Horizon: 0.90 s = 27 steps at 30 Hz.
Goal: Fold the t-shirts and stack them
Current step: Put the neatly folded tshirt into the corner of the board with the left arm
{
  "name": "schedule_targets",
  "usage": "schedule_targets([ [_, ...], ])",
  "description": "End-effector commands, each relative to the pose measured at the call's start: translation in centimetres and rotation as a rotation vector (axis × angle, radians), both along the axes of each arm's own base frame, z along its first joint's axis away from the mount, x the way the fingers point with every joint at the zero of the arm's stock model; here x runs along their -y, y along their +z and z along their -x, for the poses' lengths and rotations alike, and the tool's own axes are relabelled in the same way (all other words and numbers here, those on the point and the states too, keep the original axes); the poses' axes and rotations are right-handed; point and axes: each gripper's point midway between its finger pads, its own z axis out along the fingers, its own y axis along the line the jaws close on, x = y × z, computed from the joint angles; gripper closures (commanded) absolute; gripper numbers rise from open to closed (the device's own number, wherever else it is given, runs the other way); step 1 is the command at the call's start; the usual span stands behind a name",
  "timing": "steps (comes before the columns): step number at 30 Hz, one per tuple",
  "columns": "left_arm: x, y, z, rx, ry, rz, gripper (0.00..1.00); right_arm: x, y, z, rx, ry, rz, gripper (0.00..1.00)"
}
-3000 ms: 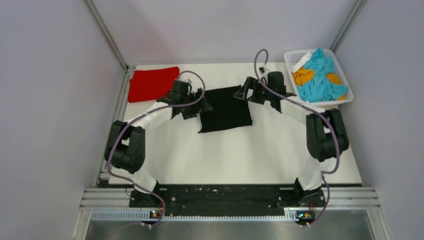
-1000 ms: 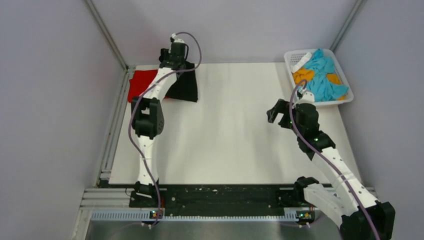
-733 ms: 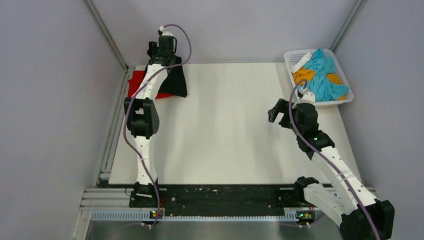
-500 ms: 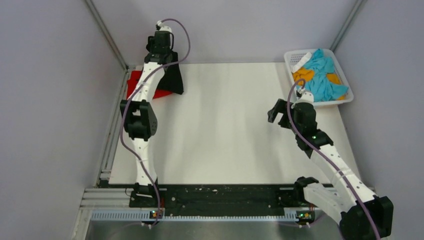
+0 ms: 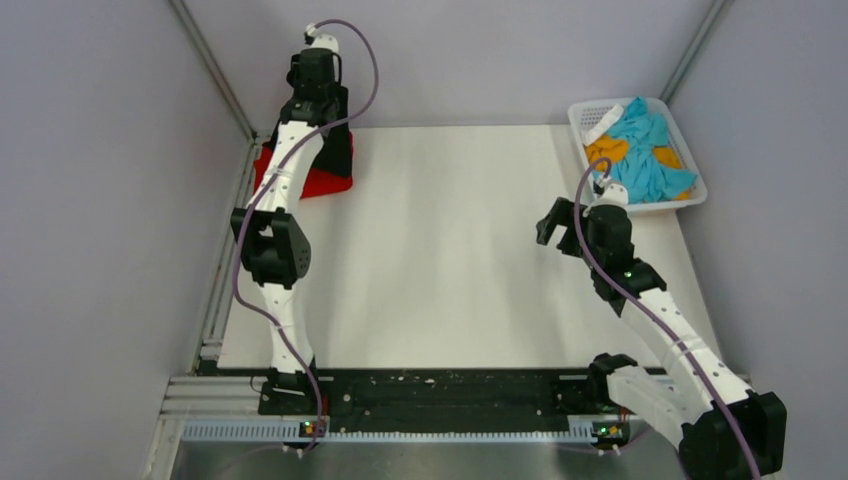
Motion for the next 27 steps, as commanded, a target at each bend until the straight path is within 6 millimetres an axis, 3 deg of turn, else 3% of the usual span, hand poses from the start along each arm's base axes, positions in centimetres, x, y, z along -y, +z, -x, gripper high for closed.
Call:
schedule_targets([
  [1, -1.5, 5.6, 0.7, 0.172, 0.073, 0.008, 1.0, 0.4, 0.8, -0.5, 0.027, -0.018, 0.008, 0.01],
  [8, -3.8, 1.9, -0.9, 0.147, 0.129, -0.005, 1.0, 0.3, 0.2, -0.8, 0.008, -0.019, 0.014, 0.01],
  [13, -5.4, -2.7, -1.7, 0.099, 0.12, -0.018, 1.0, 0.3, -0.3, -1.0, -0.012, -0.021, 0.021, 0.01],
  [21, -8.7, -8.3, -4.3, 0.028, 0.166, -0.056, 1.0, 0.2, -1.1, -1.1, -0.042, -0.02, 0.026, 0.01],
  [24, -11.0, -9.7, -4.4, 0.015, 0.219, -0.067, 1.0, 0.5, -1.4, -1.0, -0.048, -0.033, 0.034, 0.01],
  [27, -12.2, -10.3, -4.2, 0.023, 0.259, -0.058, 0.88, 0.4, -1.3, -1.1, -0.048, -0.029, 0.028, 0.01],
])
